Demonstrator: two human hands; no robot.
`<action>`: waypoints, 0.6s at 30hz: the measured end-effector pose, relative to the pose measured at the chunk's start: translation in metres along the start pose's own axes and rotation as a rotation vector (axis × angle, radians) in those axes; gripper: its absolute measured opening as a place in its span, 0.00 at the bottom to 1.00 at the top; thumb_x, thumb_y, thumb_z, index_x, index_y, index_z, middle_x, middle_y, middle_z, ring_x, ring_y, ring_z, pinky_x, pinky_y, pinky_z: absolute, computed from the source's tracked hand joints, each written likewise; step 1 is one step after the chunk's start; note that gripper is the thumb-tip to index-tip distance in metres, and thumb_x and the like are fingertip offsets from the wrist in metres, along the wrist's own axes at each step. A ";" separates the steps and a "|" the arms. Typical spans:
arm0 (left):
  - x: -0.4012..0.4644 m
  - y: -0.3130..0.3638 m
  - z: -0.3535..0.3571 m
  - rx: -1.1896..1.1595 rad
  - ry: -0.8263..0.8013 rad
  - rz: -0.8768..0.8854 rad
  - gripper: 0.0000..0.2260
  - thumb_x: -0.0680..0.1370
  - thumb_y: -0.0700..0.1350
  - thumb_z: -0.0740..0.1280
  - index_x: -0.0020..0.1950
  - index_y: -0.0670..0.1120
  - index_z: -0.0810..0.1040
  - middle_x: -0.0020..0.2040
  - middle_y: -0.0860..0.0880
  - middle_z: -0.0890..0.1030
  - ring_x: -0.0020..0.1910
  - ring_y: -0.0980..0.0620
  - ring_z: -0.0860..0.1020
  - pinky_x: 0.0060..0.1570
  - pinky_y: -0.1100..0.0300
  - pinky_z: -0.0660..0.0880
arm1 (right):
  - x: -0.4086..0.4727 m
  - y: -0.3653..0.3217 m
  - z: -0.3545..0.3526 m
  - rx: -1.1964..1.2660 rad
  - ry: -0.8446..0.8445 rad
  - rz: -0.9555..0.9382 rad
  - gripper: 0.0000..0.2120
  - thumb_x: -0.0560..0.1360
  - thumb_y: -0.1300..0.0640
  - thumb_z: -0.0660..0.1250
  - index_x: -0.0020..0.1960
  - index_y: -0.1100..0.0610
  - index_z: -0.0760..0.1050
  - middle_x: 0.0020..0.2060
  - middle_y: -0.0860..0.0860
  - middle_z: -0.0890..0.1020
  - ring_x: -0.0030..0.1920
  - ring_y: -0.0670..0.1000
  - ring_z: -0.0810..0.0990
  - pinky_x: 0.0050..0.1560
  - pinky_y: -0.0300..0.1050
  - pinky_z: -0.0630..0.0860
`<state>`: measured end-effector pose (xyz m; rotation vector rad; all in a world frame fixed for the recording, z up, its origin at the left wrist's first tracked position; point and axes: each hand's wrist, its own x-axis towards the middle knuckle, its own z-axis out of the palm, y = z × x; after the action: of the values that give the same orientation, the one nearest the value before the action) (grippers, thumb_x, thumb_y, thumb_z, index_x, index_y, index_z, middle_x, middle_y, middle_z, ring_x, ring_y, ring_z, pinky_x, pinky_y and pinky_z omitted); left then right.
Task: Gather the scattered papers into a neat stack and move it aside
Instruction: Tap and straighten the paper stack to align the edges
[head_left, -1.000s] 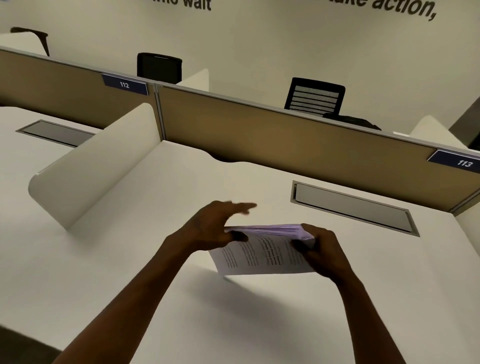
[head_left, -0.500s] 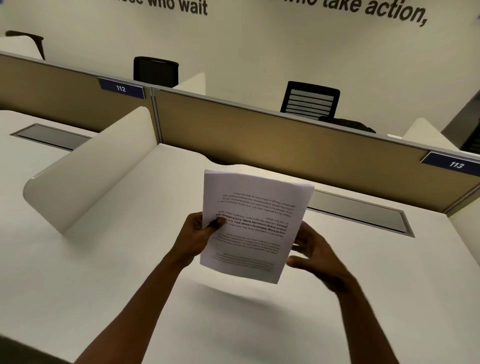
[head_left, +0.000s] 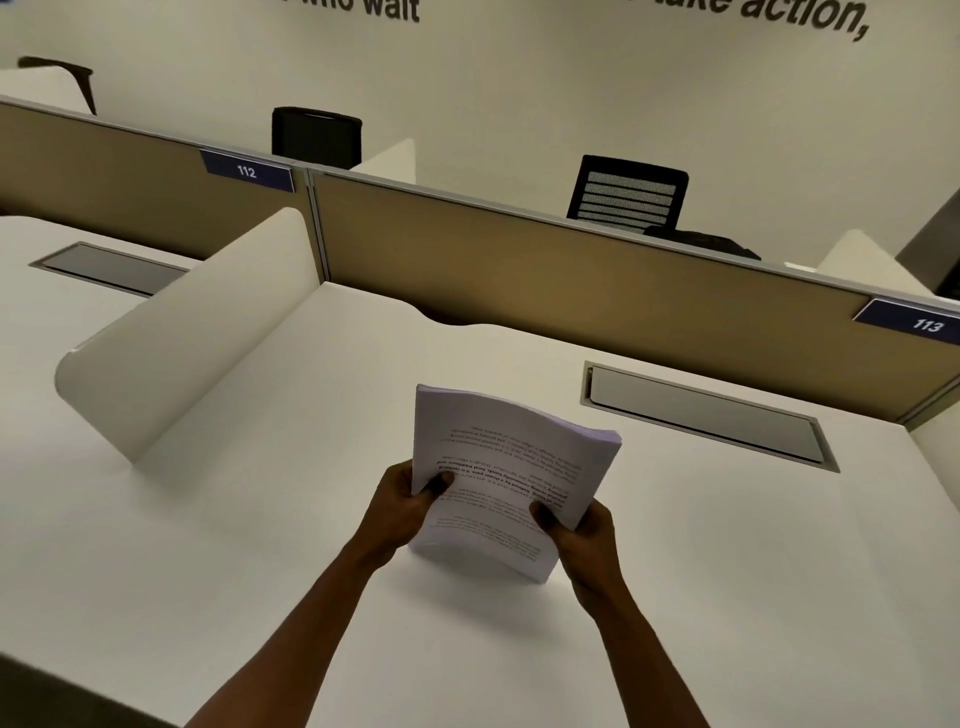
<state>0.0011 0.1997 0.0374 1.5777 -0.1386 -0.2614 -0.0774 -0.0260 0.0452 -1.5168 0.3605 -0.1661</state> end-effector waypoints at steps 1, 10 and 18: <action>0.000 0.002 0.000 0.006 0.004 0.009 0.09 0.78 0.50 0.69 0.56 0.51 0.83 0.50 0.50 0.86 0.48 0.46 0.85 0.48 0.51 0.83 | 0.001 0.000 -0.001 -0.001 0.003 -0.003 0.14 0.70 0.60 0.76 0.55 0.54 0.81 0.50 0.52 0.86 0.51 0.58 0.84 0.53 0.63 0.82; 0.000 -0.006 0.001 0.041 0.004 0.006 0.12 0.74 0.54 0.68 0.56 0.55 0.82 0.50 0.52 0.86 0.49 0.47 0.84 0.48 0.52 0.84 | -0.001 0.014 -0.003 -0.070 0.011 0.003 0.15 0.71 0.58 0.76 0.57 0.54 0.81 0.51 0.53 0.85 0.53 0.59 0.83 0.55 0.65 0.80; -0.005 -0.014 0.003 0.058 -0.004 -0.021 0.11 0.77 0.52 0.68 0.58 0.54 0.80 0.51 0.55 0.86 0.54 0.43 0.83 0.50 0.52 0.83 | -0.004 0.021 -0.004 -0.178 0.013 -0.033 0.14 0.71 0.55 0.76 0.56 0.50 0.81 0.51 0.49 0.85 0.52 0.54 0.83 0.54 0.56 0.83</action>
<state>-0.0058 0.1984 0.0238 1.6364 -0.1342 -0.2790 -0.0850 -0.0278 0.0252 -1.6985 0.3682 -0.1734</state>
